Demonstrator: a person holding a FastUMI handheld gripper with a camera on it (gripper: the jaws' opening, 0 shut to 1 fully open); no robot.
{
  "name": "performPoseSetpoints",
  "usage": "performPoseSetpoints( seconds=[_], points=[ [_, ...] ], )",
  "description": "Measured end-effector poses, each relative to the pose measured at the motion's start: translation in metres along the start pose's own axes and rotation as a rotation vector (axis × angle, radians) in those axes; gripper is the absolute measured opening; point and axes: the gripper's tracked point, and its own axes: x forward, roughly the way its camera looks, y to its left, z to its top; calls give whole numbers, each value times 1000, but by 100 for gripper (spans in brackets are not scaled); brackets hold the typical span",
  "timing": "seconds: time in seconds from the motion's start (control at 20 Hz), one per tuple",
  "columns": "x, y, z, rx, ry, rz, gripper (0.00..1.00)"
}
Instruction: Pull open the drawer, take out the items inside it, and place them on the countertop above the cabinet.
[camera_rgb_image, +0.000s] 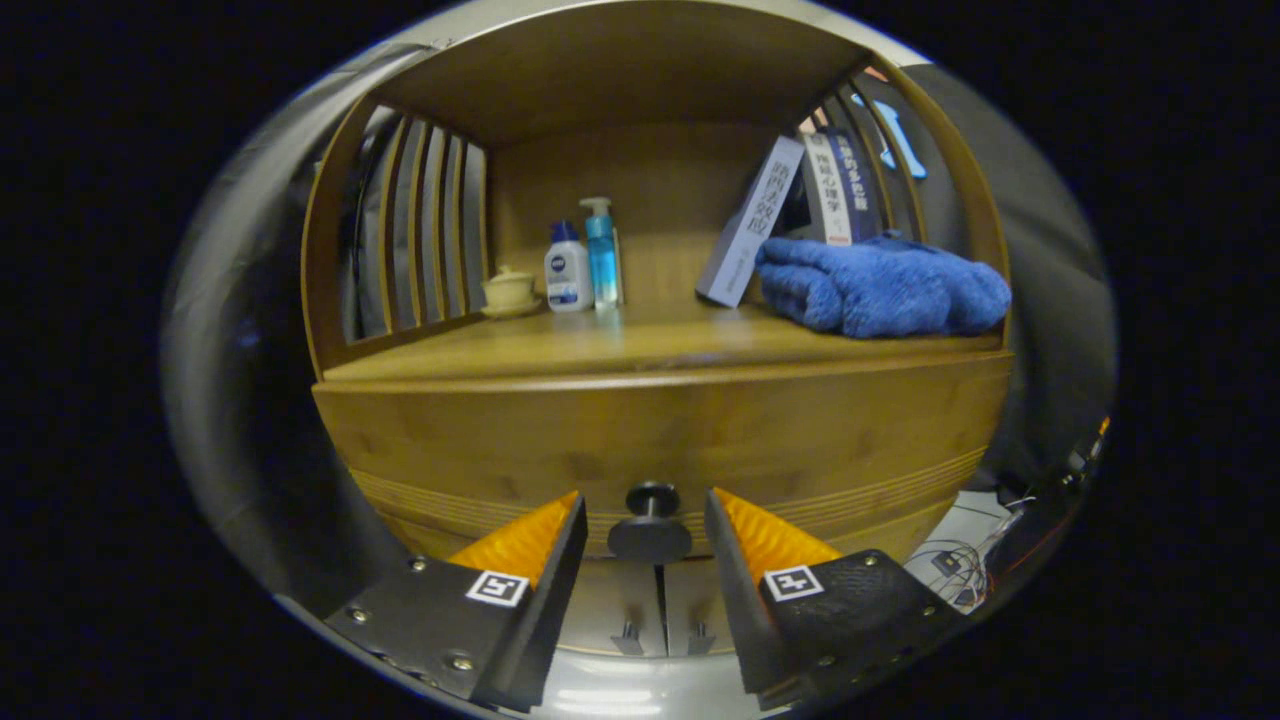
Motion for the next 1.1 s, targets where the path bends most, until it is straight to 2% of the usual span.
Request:
performPoseSetpoints(
  seconds=[0.2, 0.25, 0.35, 0.45, 0.5, 0.65, 0.7, 0.85, 0.9, 0.95, 1.1],
  points=[
    [4, -3, 4, 15, -24, -5, 47],
    [5, -4, 3, 17, -27, -9, 44],
    [8, -4, 4, 28, -36, -34, 44],
    [7, -3, 4, -40, -51, -11, 43],
    [11, -2, 3, -31, -41, 9, 44],
    [4, 0, 2, 115, -40, 51, 44],
    [6, 0, 3, 130, -39, 62, 41],
    [1, -3, 3, 9, -76, 13, 33],
    [-2, -3, 2, -7, -73, -2, 33],
    [-3, -1, 4, 10, -82, -9, 25],
    [-26, 1, -3, 31, -87, -23, 25]
  ],
)
